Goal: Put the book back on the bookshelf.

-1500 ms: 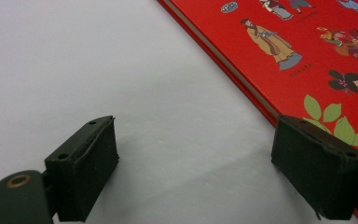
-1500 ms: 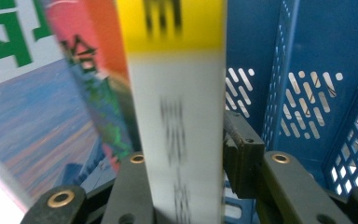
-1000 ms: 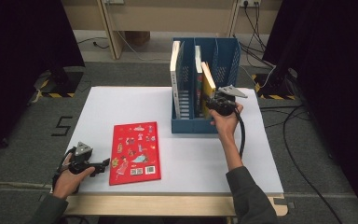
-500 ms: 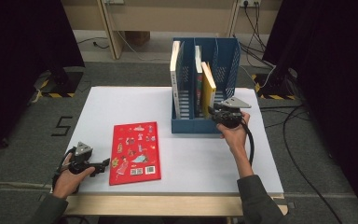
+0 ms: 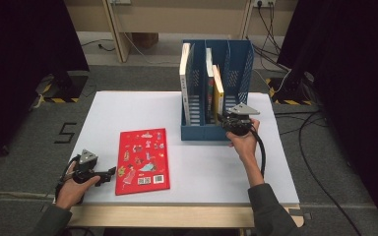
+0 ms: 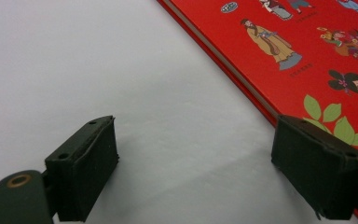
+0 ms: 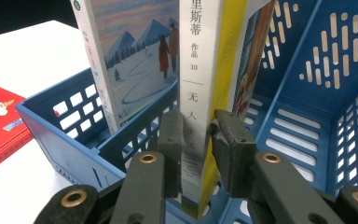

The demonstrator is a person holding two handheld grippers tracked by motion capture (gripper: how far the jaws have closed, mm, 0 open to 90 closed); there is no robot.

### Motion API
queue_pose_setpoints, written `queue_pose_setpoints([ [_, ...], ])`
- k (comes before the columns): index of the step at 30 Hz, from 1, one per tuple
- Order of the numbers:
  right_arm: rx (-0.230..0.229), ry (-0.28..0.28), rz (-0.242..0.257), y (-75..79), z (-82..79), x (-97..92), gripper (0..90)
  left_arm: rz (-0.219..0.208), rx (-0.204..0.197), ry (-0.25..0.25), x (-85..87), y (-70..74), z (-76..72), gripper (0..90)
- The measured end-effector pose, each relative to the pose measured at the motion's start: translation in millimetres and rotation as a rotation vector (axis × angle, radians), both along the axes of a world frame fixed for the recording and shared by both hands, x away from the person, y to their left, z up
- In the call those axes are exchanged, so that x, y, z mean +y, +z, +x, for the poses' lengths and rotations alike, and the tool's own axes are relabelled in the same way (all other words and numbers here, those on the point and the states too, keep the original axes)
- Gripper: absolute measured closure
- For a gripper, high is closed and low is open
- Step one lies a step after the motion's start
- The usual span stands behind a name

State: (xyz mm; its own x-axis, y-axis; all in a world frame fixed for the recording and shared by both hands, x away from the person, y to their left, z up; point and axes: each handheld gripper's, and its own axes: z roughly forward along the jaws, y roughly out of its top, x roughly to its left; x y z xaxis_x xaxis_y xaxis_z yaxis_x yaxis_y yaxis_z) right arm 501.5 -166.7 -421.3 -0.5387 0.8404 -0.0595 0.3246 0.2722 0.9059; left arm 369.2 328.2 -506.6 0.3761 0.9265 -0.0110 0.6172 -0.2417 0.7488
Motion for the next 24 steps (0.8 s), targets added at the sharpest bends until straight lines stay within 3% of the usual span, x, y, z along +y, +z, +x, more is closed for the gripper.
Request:
queue_pose_setpoints([
  [5, 0.002, 0.003, 0.012, -1.0, 4.8, 2.0, 72.9, 0.0, 0.0, 0.0, -0.1, 0.0, 0.0, 13.3],
  [14, 0.0, -0.009, -0.071, 0.5, 9.5, 13.0, 70.5, 0.001, 0.0, 0.001, -0.1, 0.0, 0.0, 13.3],
  [16, 0.012, -0.005, -0.049, -0.1, 11.6, 12.5, 70.3, 0.001, 0.0, 0.0, -0.1, 0.0, 0.0, 13.2],
  [21, 0.003, -0.013, -0.051, 2.1, 13.7, 12.6, 70.8, 0.001, 0.0, 0.001, -0.2, 0.0, 0.0, 13.2],
  [24, -0.002, -0.034, -0.079, 4.0, 13.2, 10.1, 71.3, 0.001, 0.0, 0.001, -0.2, 0.0, 0.0, 13.2],
])
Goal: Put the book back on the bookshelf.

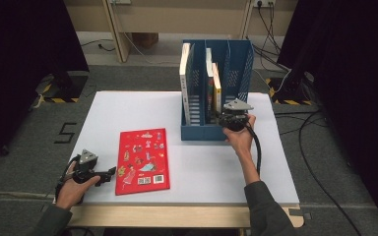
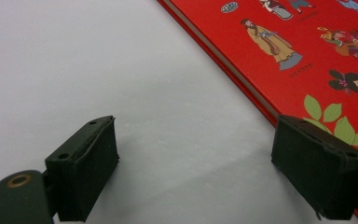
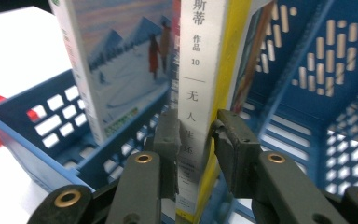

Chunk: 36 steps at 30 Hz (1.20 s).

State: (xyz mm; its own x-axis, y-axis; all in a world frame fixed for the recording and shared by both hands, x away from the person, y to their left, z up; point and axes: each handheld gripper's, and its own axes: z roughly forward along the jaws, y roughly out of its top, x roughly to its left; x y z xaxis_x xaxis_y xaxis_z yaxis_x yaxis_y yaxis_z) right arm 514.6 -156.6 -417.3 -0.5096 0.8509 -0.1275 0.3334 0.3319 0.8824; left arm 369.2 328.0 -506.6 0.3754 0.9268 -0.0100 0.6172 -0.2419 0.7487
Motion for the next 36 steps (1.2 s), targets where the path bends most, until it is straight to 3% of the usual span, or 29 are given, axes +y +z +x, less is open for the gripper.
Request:
queue_pose_setpoints([
  [5, 0.0, -0.046, -0.038, 1.5, -0.5, -1.6, 67.9, 0.0, 0.001, 0.0, 0.0, 0.1, 0.0, 13.2],
  [12, -0.04, -0.089, 0.056, 19.2, 9.1, 2.6, 61.4, -0.005, 0.0, 0.003, -0.2, -0.1, 0.0, 13.2],
  [16, -0.047, -0.117, 0.055, 29.6, 17.4, 11.0, 63.1, -0.005, -0.001, 0.003, -0.3, -0.1, 0.0, 13.2],
  [19, -0.033, -0.132, 0.069, 29.3, 24.9, 13.6, 66.2, -0.004, -0.001, 0.002, -0.3, -0.1, -0.1, 13.2],
  [25, -0.017, -0.176, 0.132, 25.4, 39.2, 12.7, 69.0, -0.005, -0.001, 0.002, -0.3, -0.1, -0.1, 13.2],
  [28, -0.03, -0.174, 0.144, 24.9, 43.2, 13.6, 73.1, -0.005, -0.001, 0.002, -0.2, -0.1, 0.0, 13.2],
  [36, -0.096, -0.222, 0.285, 17.1, 47.5, 6.9, 75.2, -0.005, -0.001, 0.002, -0.2, -0.1, 0.0, 13.2],
])
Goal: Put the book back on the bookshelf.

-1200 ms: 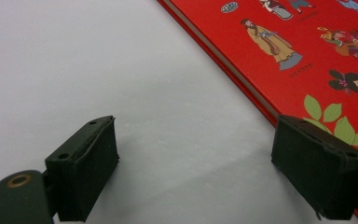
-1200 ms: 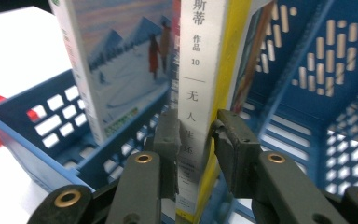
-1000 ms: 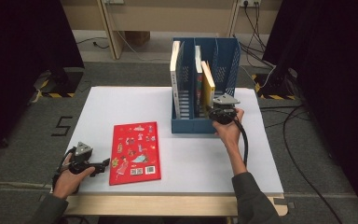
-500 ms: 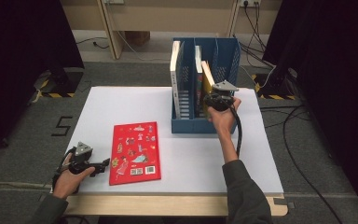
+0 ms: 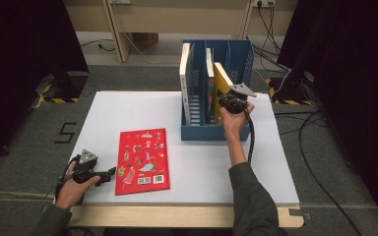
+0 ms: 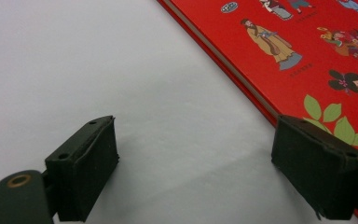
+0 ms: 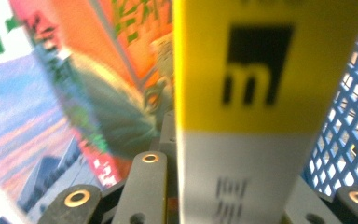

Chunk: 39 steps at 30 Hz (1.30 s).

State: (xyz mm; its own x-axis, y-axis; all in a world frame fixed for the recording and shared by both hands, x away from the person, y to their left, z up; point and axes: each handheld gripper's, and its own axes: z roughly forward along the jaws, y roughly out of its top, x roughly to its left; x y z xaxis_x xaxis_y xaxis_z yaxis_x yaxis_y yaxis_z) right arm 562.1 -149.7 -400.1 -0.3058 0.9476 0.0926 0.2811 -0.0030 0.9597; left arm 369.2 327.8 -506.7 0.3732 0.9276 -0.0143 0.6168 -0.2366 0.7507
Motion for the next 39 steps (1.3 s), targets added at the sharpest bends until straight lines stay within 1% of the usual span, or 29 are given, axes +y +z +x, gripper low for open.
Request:
queue_pose_setpoints([
  [2, -0.005, -0.013, 0.032, -0.1, 1.8, -1.8, 75.3, 0.0, 0.0, 0.0, 0.0, 0.0, 0.0, 13.2],
  [3, -0.006, -0.015, 0.037, 0.3, 2.2, -1.8, 75.3, -0.001, 0.0, 0.0, 0.0, 0.0, 0.0, 13.2],
  [8, -0.041, -0.019, 0.029, 4.5, 4.3, 0.8, 75.5, 0.0, 0.0, 0.0, 0.1, 0.0, 0.0, 13.3],
  [10, -0.052, -0.026, 0.033, 7.2, 5.7, 2.2, 75.5, 0.0, 0.0, 0.0, 0.0, 0.0, 0.0, 13.2],
  [12, -0.064, -0.035, 0.022, 10.6, 7.9, 4.0, 75.5, 0.0, 0.0, 0.0, 0.1, 0.0, 0.0, 13.2],
  [16, -0.085, -0.043, 0.025, 16.7, 16.0, 6.7, 75.5, 0.0, 0.0, 0.0, 0.0, 0.0, 0.0, 13.2],
  [19, -0.09, -0.054, 0.022, 18.5, 23.8, 11.1, 75.5, -0.002, 0.0, 0.0, 0.0, -0.1, 0.0, 13.2],
  [24, -0.084, -0.071, -0.004, 15.3, 34.7, 20.8, 75.4, -0.003, 0.0, -0.001, 0.1, -0.1, -0.1, 13.3],
  [28, -0.071, -0.081, -0.005, 9.4, 40.3, 25.7, 75.3, -0.001, 0.0, -0.001, 0.0, 0.0, -0.1, 13.3],
  [31, -0.052, -0.09, -0.006, 3.6, 43.9, 27.5, 75.3, -0.001, -0.001, 0.0, -0.1, -0.1, -0.2, 13.3],
  [33, -0.044, -0.091, -0.002, -0.1, 45.1, 27.2, 75.1, -0.001, -0.001, 0.0, 0.0, -0.1, -0.2, 13.3],
  [34, -0.04, -0.087, -0.009, -0.1, 45.3, 27.1, 75.0, -0.001, -0.001, -0.001, 0.0, -0.1, -0.2, 13.3],
  [38, -0.02, -0.079, -0.006, 1.3, 44.3, 26.2, 74.4, 0.002, -0.001, -0.003, 0.1, 0.1, -0.3, 13.4],
  [39, -0.015, -0.073, -0.012, 1.6, 43.5, 25.8, 74.3, 0.0, -0.001, -0.002, -0.1, 0.0, -0.3, 13.4],
])
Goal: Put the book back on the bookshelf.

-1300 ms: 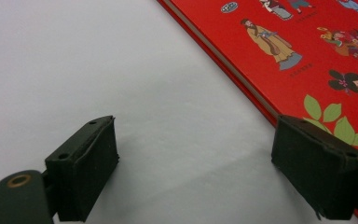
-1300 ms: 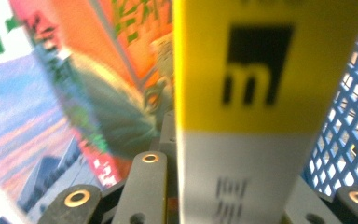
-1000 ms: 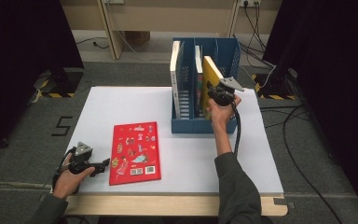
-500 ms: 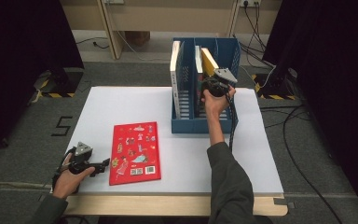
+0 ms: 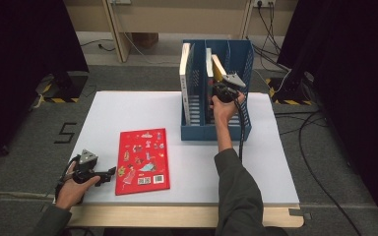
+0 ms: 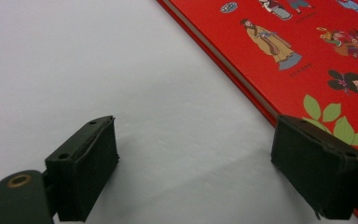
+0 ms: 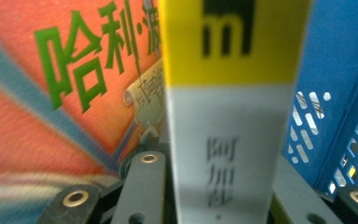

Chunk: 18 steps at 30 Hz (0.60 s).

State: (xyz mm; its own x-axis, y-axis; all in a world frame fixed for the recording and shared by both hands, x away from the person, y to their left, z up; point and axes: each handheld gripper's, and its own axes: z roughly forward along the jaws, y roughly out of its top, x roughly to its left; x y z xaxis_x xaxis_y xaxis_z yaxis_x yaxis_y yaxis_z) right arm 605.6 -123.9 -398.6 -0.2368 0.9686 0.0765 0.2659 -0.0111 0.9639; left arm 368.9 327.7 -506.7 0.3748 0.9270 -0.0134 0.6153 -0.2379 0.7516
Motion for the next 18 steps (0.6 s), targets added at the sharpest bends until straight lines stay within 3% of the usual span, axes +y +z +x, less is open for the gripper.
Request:
queue_pose_setpoints([
  [11, 0.038, 0.044, -0.034, 1.7, -15.1, -6.7, 73.5, 0.001, 0.0, 0.0, -0.1, 0.0, 0.0, 13.4],
  [18, 0.045, 0.068, -0.012, 4.5, -20.7, -9.7, 69.2, 0.001, 0.0, 0.0, 0.0, 0.0, 0.0, 13.4],
])
